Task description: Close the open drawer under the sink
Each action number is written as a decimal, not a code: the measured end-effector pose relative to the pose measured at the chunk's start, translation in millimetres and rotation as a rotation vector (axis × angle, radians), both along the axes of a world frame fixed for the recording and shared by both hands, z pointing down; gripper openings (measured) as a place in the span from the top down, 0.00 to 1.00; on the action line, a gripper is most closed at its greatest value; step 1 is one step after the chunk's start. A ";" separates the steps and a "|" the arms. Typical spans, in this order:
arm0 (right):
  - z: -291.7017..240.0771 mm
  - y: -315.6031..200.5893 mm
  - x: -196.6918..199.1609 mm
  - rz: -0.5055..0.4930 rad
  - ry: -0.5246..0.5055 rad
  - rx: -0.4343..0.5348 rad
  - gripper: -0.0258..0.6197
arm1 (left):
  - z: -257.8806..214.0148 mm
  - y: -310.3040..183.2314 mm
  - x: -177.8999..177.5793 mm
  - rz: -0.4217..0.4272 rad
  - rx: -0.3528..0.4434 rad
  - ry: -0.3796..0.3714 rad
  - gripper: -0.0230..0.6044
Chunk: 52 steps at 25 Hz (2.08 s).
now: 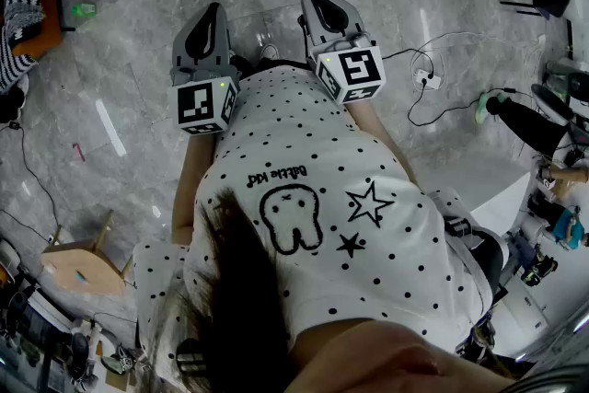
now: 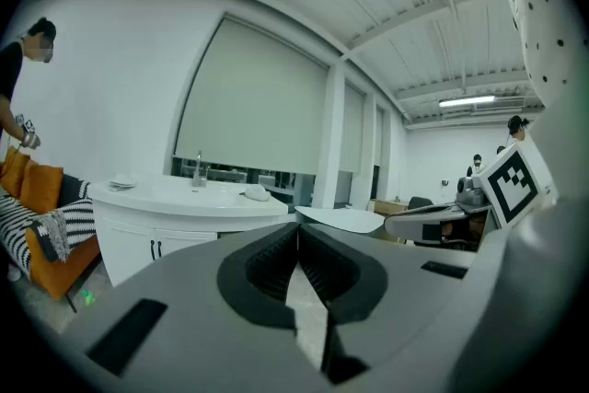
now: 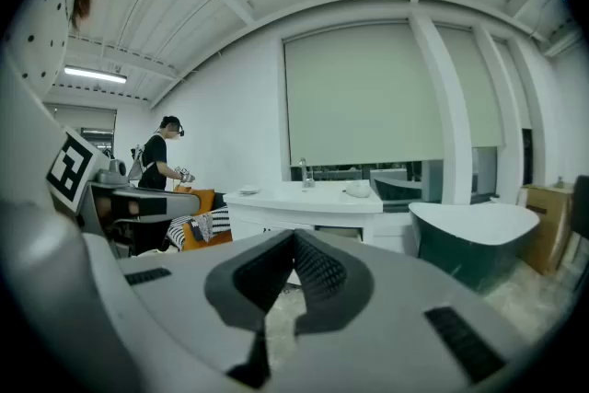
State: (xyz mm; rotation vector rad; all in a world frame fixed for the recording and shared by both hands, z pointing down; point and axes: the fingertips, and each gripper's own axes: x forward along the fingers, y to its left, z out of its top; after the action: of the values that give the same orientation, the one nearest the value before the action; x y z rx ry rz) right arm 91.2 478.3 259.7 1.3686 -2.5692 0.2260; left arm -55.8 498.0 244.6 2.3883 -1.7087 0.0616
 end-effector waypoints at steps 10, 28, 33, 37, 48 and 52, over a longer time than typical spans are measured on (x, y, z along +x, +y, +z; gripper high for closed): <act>3.4 -0.5 8.2 -0.004 -0.004 -0.012 0.94 | 0.2 -0.5 9.4 -0.003 -0.003 -0.010 0.95; 11.2 5.5 4.6 -0.041 -0.014 -0.026 0.94 | 10.2 -1.3 14.7 0.030 -0.053 0.033 0.95; 16.4 -1.4 -0.6 -0.015 -0.011 -0.055 0.94 | 10.0 -10.4 9.7 0.044 -0.069 0.064 0.95; 20.2 -15.8 -12.5 -0.006 -0.002 -0.066 0.94 | 10.8 -26.8 1.7 0.067 -0.073 0.071 0.95; 11.3 -74.4 -56.9 -0.012 0.058 -0.030 0.94 | -8.5 -104.2 -42.2 0.076 -0.063 0.054 0.95; 10.5 -94.9 -70.3 0.002 0.068 -0.012 0.94 | -6.1 -123.5 -60.6 0.074 -0.057 0.048 0.95</act>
State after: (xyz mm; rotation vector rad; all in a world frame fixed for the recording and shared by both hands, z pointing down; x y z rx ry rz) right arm 20.9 383.4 270.2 1.3507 -2.5072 0.1919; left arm -116.4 374.5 238.5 2.3909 -1.5761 0.0626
